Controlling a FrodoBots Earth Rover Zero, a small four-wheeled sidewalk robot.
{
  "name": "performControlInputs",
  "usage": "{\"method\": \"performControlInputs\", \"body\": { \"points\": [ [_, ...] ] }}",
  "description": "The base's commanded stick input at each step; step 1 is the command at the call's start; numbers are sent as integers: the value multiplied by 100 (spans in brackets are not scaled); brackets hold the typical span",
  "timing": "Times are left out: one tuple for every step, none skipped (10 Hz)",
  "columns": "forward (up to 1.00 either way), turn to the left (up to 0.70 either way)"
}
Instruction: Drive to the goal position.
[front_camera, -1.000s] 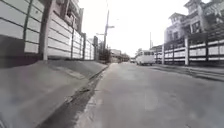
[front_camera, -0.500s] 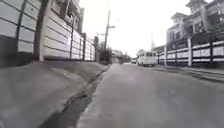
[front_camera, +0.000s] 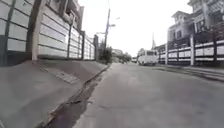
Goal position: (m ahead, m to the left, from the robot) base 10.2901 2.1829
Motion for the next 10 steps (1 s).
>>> {"method": "performControlInputs", "body": {
  "points": [
    [64, -11],
    [64, -5],
    [64, 0],
    [64, 0],
    [64, 0],
    [64, 0],
    [64, 0],
    [64, 0],
    [64, 0],
    [64, 0]
  ]
}}
